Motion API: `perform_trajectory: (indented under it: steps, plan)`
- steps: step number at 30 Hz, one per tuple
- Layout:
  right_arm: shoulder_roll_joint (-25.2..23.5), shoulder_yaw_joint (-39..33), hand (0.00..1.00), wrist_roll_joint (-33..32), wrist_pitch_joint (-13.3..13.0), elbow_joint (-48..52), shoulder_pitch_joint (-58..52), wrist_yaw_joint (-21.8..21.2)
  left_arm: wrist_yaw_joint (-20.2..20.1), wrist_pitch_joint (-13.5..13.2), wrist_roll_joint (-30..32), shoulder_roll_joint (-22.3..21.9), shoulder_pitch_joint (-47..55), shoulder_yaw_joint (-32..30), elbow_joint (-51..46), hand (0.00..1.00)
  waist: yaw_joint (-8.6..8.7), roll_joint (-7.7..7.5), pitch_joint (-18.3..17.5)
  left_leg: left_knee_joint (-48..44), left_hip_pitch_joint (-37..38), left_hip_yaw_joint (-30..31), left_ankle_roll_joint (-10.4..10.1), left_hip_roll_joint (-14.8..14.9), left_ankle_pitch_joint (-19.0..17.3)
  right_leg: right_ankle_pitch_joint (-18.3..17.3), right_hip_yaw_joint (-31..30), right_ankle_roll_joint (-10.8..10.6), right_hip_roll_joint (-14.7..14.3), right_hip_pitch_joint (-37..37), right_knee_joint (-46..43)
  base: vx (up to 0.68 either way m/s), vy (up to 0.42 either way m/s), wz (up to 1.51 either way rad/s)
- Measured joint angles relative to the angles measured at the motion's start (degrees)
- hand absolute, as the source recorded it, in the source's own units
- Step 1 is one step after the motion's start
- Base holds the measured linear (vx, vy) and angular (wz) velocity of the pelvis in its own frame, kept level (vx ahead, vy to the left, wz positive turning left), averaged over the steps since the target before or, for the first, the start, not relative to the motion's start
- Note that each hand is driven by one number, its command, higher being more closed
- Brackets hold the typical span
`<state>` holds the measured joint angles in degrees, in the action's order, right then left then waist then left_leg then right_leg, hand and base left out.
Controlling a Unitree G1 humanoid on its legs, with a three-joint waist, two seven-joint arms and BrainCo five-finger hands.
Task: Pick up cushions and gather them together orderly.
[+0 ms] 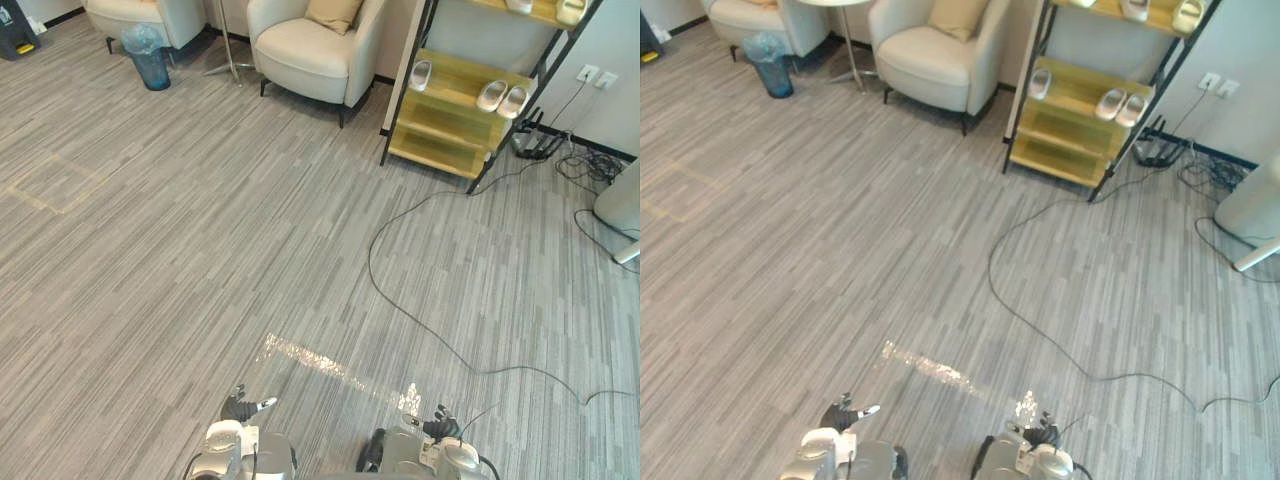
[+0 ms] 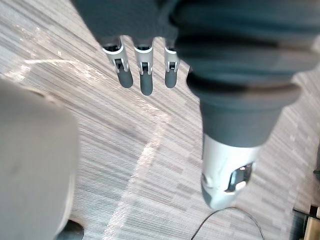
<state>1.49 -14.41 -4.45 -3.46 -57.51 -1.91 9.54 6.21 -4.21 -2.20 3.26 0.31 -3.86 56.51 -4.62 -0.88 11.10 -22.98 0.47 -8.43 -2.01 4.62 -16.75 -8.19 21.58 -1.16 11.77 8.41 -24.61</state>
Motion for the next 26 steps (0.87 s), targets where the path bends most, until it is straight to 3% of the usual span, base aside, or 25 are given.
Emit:
perform_trajectory:
  steps: [2,3,4,5,6,8,13,26]
  plan:
    - [1.0,-1.0,0.00,0.0,0.2,-1.2,-0.8,0.0,0.1,-0.1,-0.1,-1.6,0.0,0.0,0.5,0.00,0.05,2.00,-1.1,0.6,1.5,0.1,-0.6,1.0,0.4,0.0,0.3,0.0,-1.9,-2.8,4.0,0.25,-0.052,-0.15]
    - [0.9,-1.5,0.00,-0.3,0.1,-1.7,-1.0,0.1,0.0,-0.1,-0.1,-1.8,0.0,0.0,0.6,0.00,0.10,2.00,-1.2,-0.9,1.3,0.5,-1.0,0.8,1.3,0.1,0.3,-0.1,-1.9,-4.5,5.4,0.25,-0.032,-0.05]
    - [0.9,-1.4,0.00,-0.2,0.2,-2.2,-1.2,0.1,-0.1,-0.2,-0.1,-1.6,0.0,0.0,0.6,0.00,0.07,0.93,-1.1,-1.4,0.5,2.1,-1.1,0.0,0.5,0.4,0.3,-0.5,-1.2,-6.4,7.4,0.21,-0.011,0.08]
    - [1.0,-1.5,0.00,-0.2,0.1,-2.3,-1.6,0.1,-0.1,-0.3,-0.1,-1.8,0.0,0.3,0.6,0.00,0.21,0.92,-1.5,3.5,0.7,3.4,-0.8,-1.2,0.4,1.0,0.7,-1.0,-0.9,-7.6,8.7,0.18,0.003,0.19]
    - [1.3,-1.8,0.00,-0.2,0.1,-2.4,-1.7,0.1,-0.2,-0.4,-0.1,-2.0,0.0,1.0,0.6,0.00,0.74,1.32,-1.7,8.7,0.6,4.6,-0.5,-1.4,4.6,1.2,1.6,-1.3,-1.3,-8.5,9.8,0.11,0.026,0.12]
    - [1.5,-2.3,0.00,-0.2,0.2,-3.3,-1.3,0.0,-0.3,-0.4,-0.2,-1.7,0.0,1.1,1.2,0.00,0.43,1.76,-2.7,10.1,0.5,5.2,-1.6,-1.4,6.0,1.7,1.3,-2.5,-2.0,-8.9,11.4,0.10,0.032,0.07]
    - [0.6,-2.4,0.00,-0.3,0.2,-4.5,-1.4,-0.2,-0.3,-0.3,-0.3,0.8,0.4,2.5,2.7,0.00,0.22,-0.02,-2.6,9.8,0.7,6.2,-1.5,-3.3,6.0,3.6,1.9,-4.0,-1.3,-12.6,17.2,0.07,0.074,0.13]
    - [0.8,-2.3,0.00,-0.2,0.1,-4.8,-1.5,-0.2,-0.9,-0.4,-0.5,1.5,0.9,3.9,3.5,0.00,0.19,0.67,-2.5,12.6,1.8,9.0,-1.2,-3.4,7.5,5.0,2.9,-3.8,-3.0,-15.6,22.0,-0.03,-0.015,0.09]
